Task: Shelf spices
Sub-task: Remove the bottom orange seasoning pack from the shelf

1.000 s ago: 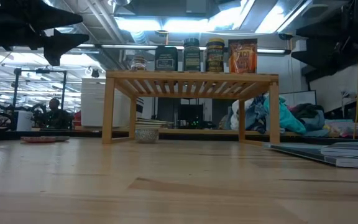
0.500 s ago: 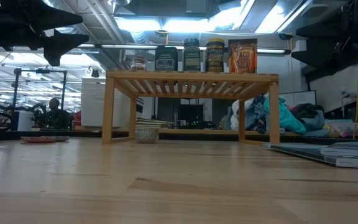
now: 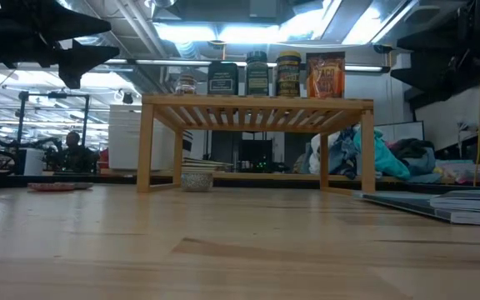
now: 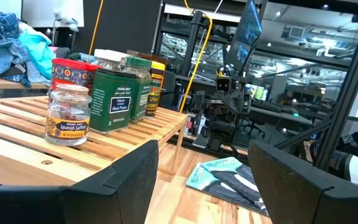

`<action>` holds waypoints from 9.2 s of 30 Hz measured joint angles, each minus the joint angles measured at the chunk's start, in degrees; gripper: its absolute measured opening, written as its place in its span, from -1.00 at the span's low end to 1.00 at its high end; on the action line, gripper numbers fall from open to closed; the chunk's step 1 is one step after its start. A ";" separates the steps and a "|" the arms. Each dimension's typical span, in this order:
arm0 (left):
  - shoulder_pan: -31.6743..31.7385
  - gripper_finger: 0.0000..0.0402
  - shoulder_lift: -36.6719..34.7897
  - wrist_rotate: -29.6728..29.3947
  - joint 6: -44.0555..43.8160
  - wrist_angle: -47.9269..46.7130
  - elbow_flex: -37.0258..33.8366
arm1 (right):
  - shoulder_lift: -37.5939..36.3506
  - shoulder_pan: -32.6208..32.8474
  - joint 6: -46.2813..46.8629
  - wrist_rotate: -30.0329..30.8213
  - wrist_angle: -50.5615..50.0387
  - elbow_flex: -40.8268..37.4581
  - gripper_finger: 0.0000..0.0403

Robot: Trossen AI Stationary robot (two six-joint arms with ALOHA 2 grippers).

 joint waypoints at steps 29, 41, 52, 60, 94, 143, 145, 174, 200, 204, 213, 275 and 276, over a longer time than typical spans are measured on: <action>-0.02 0.20 0.33 0.07 0.48 -17.20 0.03 | 1.14 -0.11 -1.48 9.04 -2.71 0.00 0.97; -0.02 0.20 0.31 0.08 0.16 -17.33 0.05 | 6.31 -0.15 -9.39 12.62 8.10 0.00 0.97; -0.02 0.20 0.28 0.08 0.39 -17.38 0.05 | 18.37 -11.12 -8.75 4.03 18.72 0.25 0.97; -0.02 0.20 0.28 0.08 0.39 -17.38 0.05 | 34.01 -23.05 -7.66 -9.90 18.72 8.12 0.97; -0.01 0.20 0.26 0.07 0.42 -17.39 0.05 | 56.02 -39.01 -7.87 -26.87 21.94 17.64 0.19; -0.01 0.20 0.28 0.07 0.42 -17.38 0.05 | 31.09 -38.93 -0.85 -34.58 -3.84 17.57 -0.77; -0.01 0.20 0.28 0.06 0.42 -17.39 0.06 | 27.54 -38.91 0.01 -34.93 -6.96 17.57 -0.77; 0.00 0.20 0.27 0.06 0.43 -17.39 0.07 | 26.78 4.48 13.15 -2.29 1.71 9.31 -0.78; 0.00 0.20 0.27 0.06 0.42 -17.40 0.06 | 91.40 11.65 10.97 10.24 48.97 18.38 -0.78; 0.00 0.20 0.28 0.06 0.42 -17.40 0.07 | 97.05 11.65 10.96 11.00 48.97 21.66 -0.78; -0.02 0.20 0.28 0.08 0.42 -17.40 0.06 | 107.62 11.65 11.52 13.13 48.56 26.39 -0.75; -0.01 0.20 0.28 0.07 0.42 -17.39 0.06 | 103.75 18.24 3.39 26.68 48.43 27.93 0.16; -0.02 0.20 0.27 0.06 0.42 -17.39 0.07 | 103.41 18.91 2.47 28.62 48.39 27.93 0.16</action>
